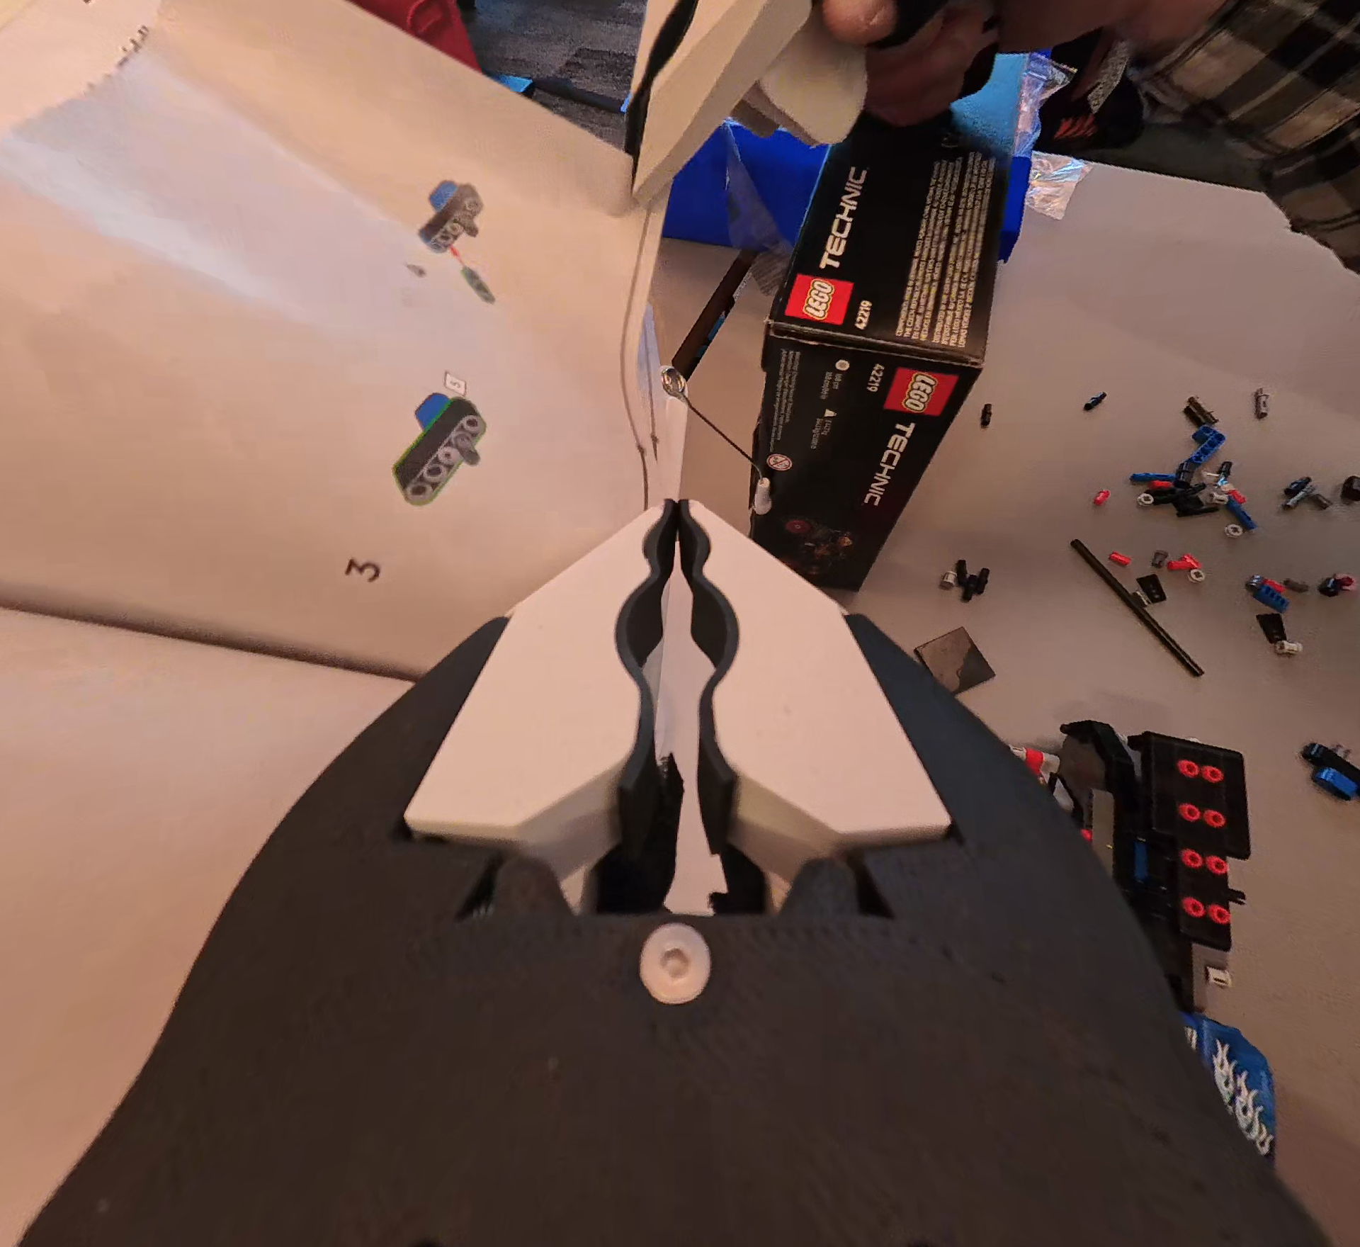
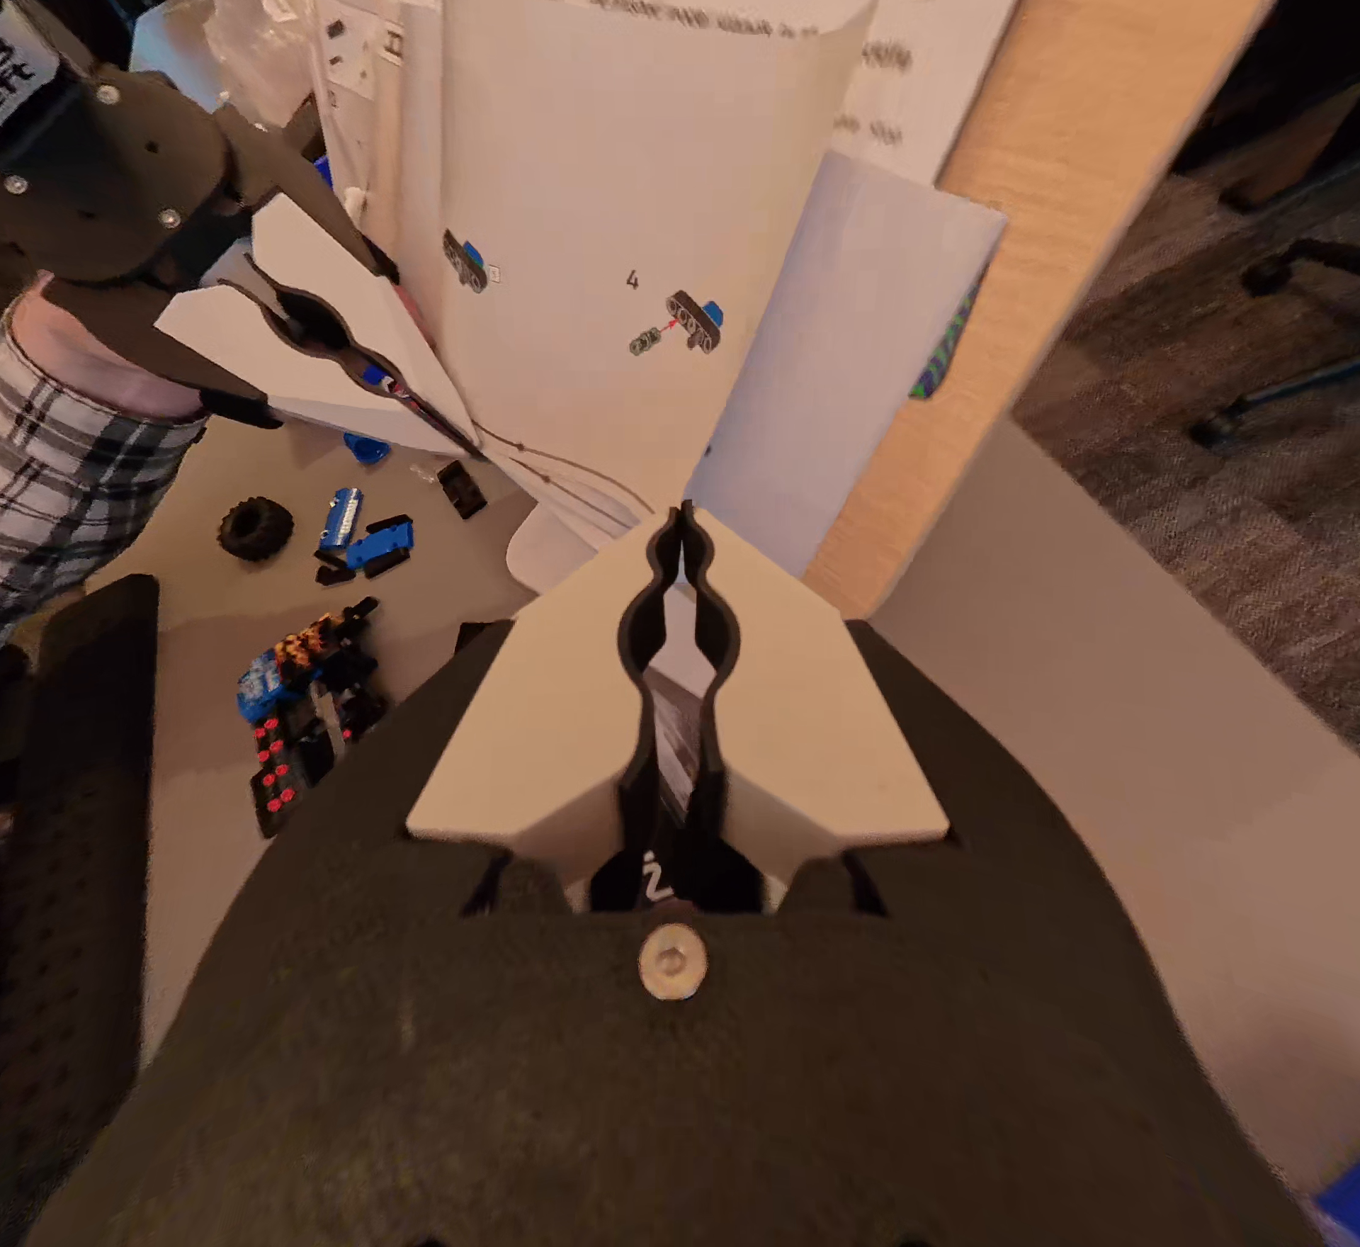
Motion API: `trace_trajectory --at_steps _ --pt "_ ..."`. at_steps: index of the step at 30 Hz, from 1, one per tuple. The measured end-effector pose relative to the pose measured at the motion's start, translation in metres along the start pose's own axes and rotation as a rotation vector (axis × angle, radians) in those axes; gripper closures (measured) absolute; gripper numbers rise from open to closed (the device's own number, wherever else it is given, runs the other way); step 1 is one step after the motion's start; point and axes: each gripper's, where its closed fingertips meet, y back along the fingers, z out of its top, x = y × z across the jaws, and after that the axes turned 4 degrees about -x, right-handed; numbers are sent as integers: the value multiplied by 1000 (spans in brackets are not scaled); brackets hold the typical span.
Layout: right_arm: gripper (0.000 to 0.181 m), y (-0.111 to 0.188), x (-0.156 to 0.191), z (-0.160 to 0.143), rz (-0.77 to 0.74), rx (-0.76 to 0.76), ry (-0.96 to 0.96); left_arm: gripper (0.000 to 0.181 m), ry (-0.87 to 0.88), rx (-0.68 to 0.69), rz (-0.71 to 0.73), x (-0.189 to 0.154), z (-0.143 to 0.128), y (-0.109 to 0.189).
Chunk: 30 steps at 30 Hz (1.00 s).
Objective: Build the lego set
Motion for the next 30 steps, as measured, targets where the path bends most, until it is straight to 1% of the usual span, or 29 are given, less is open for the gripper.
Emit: trace_trajectory --at_steps 4,6,9,11,14,17,19,21,23,25,29,30 --pt "181 3 21 19 8 -57 104 181 -2 -39 -16 -2 5 4" --pt "181 4 35 27 37 -72 129 180 0 -98 -27 -3 12 10" --pt "181 2 59 39 85 -98 182 173 11 -208 -27 -4 24 26" --pt "181 -2 82 46 137 -119 231 163 26 -271 5 0 30 44" --pt "181 -16 111 50 168 -98 318 153 51 -380 61 4 41 82" --pt "181 -38 144 49 225 -74 401 140 116 -491 90 10 50 125" --pt "181 -55 160 45 234 -38 460 130 157 -539 95 14 51 148" --pt "181 -74 173 40 238 -4 504 122 205 -522 114 20 42 160" --pt "181 -92 179 35 219 37 543 119 226 -465 137 27 25 162" --pt "181 -108 184 29 213 67 566 113 248 -407 134 27 8 158" --pt "181 -138 186 18 191 117 597 115 283 -366 155 34 -14 155" --pt "178 -146 185 13 181 135 603 117 286 -370 172 38 -17 157"
